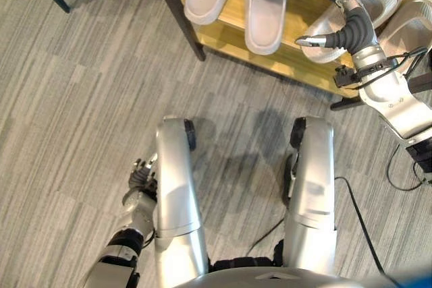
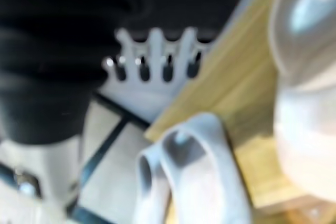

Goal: Arrange the slippers neatly on the shoe rack.

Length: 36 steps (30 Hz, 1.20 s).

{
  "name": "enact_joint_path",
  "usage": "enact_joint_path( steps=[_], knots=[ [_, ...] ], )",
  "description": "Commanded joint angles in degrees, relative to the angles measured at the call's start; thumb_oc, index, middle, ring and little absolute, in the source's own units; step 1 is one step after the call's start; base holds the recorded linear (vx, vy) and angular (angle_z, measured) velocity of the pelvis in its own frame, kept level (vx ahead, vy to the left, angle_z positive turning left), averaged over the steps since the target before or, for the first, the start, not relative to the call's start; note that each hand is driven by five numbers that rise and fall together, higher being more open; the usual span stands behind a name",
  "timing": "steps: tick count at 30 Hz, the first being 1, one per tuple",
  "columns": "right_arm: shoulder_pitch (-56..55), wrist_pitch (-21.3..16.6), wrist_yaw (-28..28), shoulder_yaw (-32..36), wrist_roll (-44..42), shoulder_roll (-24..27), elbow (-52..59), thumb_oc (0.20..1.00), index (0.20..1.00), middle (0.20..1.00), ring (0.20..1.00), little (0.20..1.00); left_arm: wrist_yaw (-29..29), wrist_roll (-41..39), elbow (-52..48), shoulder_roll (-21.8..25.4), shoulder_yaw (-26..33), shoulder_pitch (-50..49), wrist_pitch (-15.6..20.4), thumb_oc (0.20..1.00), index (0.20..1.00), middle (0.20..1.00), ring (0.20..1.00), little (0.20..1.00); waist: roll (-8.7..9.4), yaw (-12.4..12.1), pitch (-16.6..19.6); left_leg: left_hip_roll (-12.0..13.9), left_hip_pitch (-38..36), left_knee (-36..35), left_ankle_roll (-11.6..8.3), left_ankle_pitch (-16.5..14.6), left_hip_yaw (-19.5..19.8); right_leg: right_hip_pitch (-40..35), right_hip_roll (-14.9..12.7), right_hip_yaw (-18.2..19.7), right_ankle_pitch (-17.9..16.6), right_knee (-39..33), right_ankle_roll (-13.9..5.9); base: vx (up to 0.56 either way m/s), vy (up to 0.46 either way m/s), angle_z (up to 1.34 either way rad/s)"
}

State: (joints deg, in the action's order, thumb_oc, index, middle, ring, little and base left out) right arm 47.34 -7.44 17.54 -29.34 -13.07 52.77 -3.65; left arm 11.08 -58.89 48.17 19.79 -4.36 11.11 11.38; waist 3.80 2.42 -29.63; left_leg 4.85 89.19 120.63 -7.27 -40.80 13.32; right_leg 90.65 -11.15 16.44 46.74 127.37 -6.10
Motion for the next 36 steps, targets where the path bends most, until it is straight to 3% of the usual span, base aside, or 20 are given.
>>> enact_joint_path(
  steps=[1,6,8,14,22,28,36],
  knots=[
    [1.14,-0.59,-0.56,3.92,7.01,2.83,6.77,1.0,1.0,1.0,1.0,1.0,-1.4,2.38,0.36,-0.93,2.64,-1.18,1.01,1.0,1.0,1.0,1.0,1.0,0.11,-1.91,-0.17,0.62,0.77,5.75,5.52,-4.43,-0.41,-0.69,0.96,2.09,-0.99,3.8,9.93,0.0,0.0,0.0],
    [0.91,-0.12,-2.37,3.83,10.97,2.69,6.75,1.0,1.0,1.0,1.0,1.0,-2.21,2.7,0.65,-0.81,3.35,-0.94,1.23,1.0,1.0,1.0,1.0,1.0,0.17,-2.01,-0.17,0.59,0.77,5.88,5.49,-4.45,-0.41,-0.69,1.04,2.12,-0.9,3.9,9.82,0.0,0.0,0.0],
    [1.56,0.16,-6.58,1.79,11.16,3.48,6.89,1.0,1.0,1.0,1.0,1.0,-3.77,2.59,0.77,-0.62,3.88,-0.61,1.33,1.0,1.0,1.0,1.0,1.0,0.5,-2.15,-0.17,0.51,0.77,6.18,5.31,-4.32,-0.14,-0.69,1.29,2.27,-1.02,4.18,9.71,0.0,0.0,0.0],
    [2.37,0.68,-7.59,0.89,16.85,4.11,6.66,1.0,1.0,1.0,1.0,1.0,-4.13,2.71,1.13,-0.9,4.66,0.61,1.55,1.0,1.0,1.0,1.0,1.0,0.67,-2.02,-0.17,0.34,0.77,6.29,5.19,-4.27,-0.07,-0.69,1.18,2.5,-1.0,4.3,9.62,0.0,0.0,0.0],
    [4.1,2.52,-9.28,-1.57,30.77,5.92,5.42,1.0,1.0,1.0,1.0,1.0,-4.7,3.41,1.57,-0.87,5.91,0.75,1.68,1.0,1.0,1.0,1.0,1.0,0.8,-2.03,-0.17,0.24,0.77,6.57,5.0,-4.36,0.21,-0.69,1.28,2.52,-0.68,4.69,9.6,0.0,0.0,0.0],
    [5.62,2.52,-4.89,-5.49,46.63,8.5,2.06,1.0,1.0,1.0,1.0,1.0,-4.9,4.17,2.47,-0.41,6.16,0.92,2.35,1.0,1.0,1.0,1.0,1.0,0.71,-2.34,-0.17,-0.05,0.77,7.05,5.06,-4.78,0.45,-0.69,1.12,2.63,-0.42,4.79,9.45,0.0,0.0,0.0],
    [9.29,3.91,0.24,-12.55,60.05,10.74,-1.89,1.0,1.0,1.0,1.0,1.0,-4.45,5.24,2.43,0.3,5.5,0.53,4.15,1.0,1.0,1.0,1.0,1.0,0.62,-2.49,-0.17,-0.1,0.77,7.08,4.8,-4.77,0.95,-0.69,1.34,2.67,-0.15,5.16,9.48,0.0,0.0,0.0]
  ],
)
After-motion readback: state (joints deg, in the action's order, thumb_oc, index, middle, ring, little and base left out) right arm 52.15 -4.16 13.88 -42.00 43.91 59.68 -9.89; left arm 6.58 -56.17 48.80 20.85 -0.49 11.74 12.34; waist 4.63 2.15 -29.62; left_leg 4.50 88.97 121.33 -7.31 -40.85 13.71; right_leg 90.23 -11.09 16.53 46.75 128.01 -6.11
